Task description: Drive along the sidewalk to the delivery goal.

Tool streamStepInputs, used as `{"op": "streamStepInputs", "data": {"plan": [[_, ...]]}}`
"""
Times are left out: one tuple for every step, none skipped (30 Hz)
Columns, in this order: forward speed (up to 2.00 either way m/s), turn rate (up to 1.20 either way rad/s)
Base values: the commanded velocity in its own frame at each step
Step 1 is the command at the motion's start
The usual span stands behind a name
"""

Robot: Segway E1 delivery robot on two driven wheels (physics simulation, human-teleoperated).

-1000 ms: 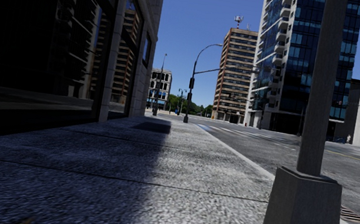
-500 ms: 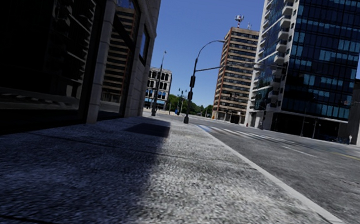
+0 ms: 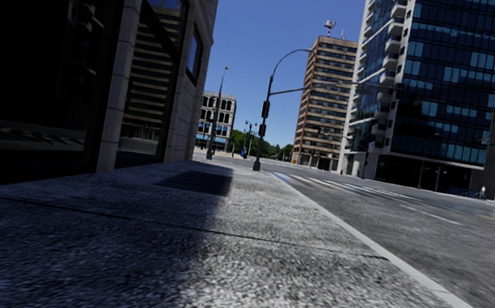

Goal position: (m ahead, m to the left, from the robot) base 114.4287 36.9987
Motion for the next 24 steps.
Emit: {"op": "streamStepInputs", "data": {"plan": [[1.98,0.09],[1.98,0.09],[1.98,0.23],[1.98,0.28],[1.98,0.29],[1.98,0.29],[1.98,0.26],[1.98,0.07],[1.98,0.07],[1.98,0.0],[1.98,0.0],[1.98,0.0],[1.98,0.0],[1.98,0.0],[1.98,0.0],[1.98,0.0],[1.98,0.0],[1.98,0.0],[1.98,0.0],[1.98,0.0],[1.98,0.0],[1.98,0.0],[1.98,0.0],[1.98,0.0]]}}
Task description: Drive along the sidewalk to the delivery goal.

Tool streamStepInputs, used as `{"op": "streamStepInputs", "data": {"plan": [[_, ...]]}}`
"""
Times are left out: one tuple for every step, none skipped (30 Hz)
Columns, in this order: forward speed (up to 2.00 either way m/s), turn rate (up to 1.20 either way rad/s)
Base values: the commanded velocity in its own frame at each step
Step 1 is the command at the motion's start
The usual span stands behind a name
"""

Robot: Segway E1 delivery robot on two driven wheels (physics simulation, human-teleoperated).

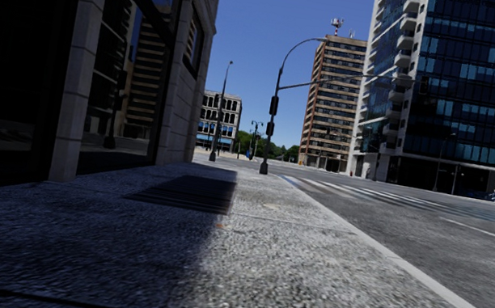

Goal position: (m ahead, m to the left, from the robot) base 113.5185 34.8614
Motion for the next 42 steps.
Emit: {"op": "streamStepInputs", "data": {"plan": [[1.98,0.0],[1.98,0.0],[1.98,0.0],[1.98,0.0],[1.98,0.0],[2.0,0.0],[2.0,0.0],[2.0,0.0],[2.0,0.0],[2.0,0.0],[2.0,0.0],[2.0,0.0],[2.0,0.0],[2.0,0.0],[2.0,0.0],[2.0,0.0],[2.0,0.0],[2.0,0.0],[2.0,0.0],[2.0,0.0],[2.0,0.0],[2.0,0.0],[2.0,0.0],[2.0,0.0],[2.0,0.0],[2.0,0.0],[2.0,0.0],[2.0,0.0],[2.0,0.0],[2.0,0.0],[2.0,0.0],[2.0,0.0],[2.0,0.0],[2.0,0.0],[2.0,0.0],[2.0,0.0],[2.0,0.0],[2.0,0.0],[2.0,0.0],[2.0,0.0],[2.0,0.0],[2.0,0.0]]}}
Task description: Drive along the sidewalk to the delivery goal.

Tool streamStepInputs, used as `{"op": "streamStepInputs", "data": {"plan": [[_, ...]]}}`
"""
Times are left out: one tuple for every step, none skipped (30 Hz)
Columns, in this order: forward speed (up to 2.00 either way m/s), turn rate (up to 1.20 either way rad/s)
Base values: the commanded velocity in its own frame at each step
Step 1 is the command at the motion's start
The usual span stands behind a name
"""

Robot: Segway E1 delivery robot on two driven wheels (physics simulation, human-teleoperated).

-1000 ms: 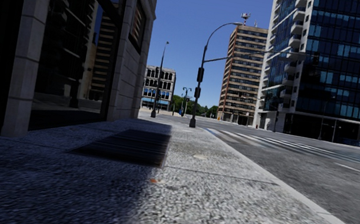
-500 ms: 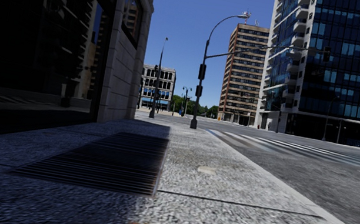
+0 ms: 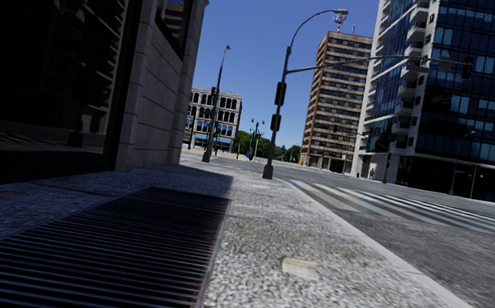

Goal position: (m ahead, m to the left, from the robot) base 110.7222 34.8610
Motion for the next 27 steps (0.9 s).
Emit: {"op": "streamStepInputs", "data": {"plan": [[2.0,0.0],[2.0,0.0],[2.0,0.0],[2.0,0.0],[2.0,0.0],[2.0,0.0],[2.0,0.0],[2.0,0.0],[2.0,0.0],[2.0,0.0],[2.0,0.0],[2.0,0.0],[2.0,0.0],[2.0,0.0],[2.0,0.0],[2.0,0.0],[2.0,0.0],[2.0,0.0],[2.0,0.0],[2.0,0.0],[2.0,0.0],[2.0,0.0],[2.0,0.0],[2.0,0.0],[2.0,0.0],[2.0,0.0],[2.0,0.0]]}}
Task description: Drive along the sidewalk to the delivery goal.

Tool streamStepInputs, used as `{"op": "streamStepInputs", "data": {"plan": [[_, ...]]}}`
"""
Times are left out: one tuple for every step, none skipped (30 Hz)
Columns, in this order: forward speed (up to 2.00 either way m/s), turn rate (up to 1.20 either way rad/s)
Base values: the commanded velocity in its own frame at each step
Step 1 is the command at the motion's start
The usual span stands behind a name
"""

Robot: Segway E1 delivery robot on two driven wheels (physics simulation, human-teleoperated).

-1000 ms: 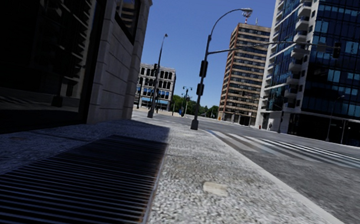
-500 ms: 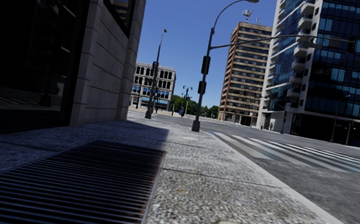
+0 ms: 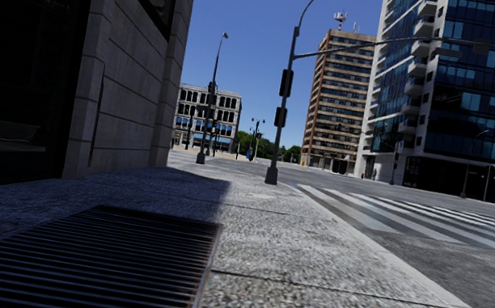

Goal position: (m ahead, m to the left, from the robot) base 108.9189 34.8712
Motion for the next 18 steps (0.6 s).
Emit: {"op": "streamStepInputs", "data": {"plan": [[2.0,0.0],[2.0,0.0],[2.0,0.0],[2.0,0.0],[2.0,0.0],[2.0,0.0],[2.0,0.0],[2.0,0.0],[2.0,0.0],[2.0,0.0],[2.0,0.0],[2.0,0.0],[2.0,0.0],[2.0,0.0],[2.0,0.0],[2.0,0.0],[2.0,0.0],[2.0,0.0]]}}
